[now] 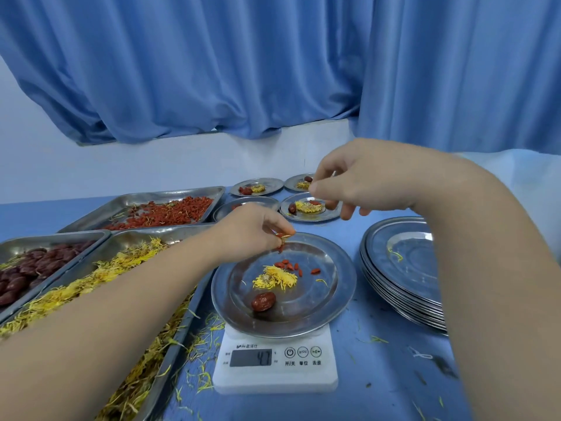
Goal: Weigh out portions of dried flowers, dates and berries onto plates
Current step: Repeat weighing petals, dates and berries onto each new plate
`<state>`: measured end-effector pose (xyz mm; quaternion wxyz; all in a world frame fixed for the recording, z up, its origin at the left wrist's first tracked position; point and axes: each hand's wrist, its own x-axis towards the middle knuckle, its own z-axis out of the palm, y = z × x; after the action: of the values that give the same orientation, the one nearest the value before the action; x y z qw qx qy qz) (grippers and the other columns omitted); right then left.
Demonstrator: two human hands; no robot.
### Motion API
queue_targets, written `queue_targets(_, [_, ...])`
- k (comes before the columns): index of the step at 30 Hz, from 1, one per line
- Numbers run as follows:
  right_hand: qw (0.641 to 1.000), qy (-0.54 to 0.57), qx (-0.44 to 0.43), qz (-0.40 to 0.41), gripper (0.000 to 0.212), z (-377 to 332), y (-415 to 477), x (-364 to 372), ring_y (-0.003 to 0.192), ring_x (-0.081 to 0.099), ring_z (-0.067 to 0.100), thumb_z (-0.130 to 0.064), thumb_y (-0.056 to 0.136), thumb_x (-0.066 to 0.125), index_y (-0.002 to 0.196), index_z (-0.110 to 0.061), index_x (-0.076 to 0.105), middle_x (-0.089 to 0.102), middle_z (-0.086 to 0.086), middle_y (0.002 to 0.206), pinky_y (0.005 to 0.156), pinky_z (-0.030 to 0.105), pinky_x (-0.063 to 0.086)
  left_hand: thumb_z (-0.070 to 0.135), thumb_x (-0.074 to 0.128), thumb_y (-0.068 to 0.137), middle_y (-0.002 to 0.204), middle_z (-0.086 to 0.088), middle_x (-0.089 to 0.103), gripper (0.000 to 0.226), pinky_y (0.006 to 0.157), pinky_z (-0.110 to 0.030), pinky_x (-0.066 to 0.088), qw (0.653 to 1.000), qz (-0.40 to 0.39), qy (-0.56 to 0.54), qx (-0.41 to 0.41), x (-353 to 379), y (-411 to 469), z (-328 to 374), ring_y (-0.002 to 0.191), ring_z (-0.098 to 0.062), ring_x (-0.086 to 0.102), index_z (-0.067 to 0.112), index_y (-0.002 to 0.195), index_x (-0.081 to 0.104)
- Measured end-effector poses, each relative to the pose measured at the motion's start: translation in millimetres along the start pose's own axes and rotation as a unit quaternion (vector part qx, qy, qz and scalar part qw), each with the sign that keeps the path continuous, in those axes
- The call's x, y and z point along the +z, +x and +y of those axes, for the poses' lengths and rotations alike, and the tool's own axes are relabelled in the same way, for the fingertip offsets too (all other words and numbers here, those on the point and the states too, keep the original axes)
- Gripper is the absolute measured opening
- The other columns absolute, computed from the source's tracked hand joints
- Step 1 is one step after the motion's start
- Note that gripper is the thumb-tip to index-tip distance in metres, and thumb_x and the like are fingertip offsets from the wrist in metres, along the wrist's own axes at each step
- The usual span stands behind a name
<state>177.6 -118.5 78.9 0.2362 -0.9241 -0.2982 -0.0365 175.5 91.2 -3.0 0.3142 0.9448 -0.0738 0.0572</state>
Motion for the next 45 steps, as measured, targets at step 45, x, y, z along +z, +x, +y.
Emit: queue_targets(45, [0.986, -0.057, -0.108, 0.113, 0.027, 49, -84, 100, 0.066, 0.056, 0.015, -0.035, 0.093, 0.042, 0.077, -0.021, 0.059, 0.059, -0.006, 0.068, 0.061, 0.036, 0.050, 0.030, 0.068, 0.088, 0.087, 0.007, 0.073, 0.006, 0.065, -0.017, 0.044, 0.991, 0.098, -0.060, -0.067, 23, -1, 13, 0.080, -0.007, 0.067, 0.026, 0.087, 0.072])
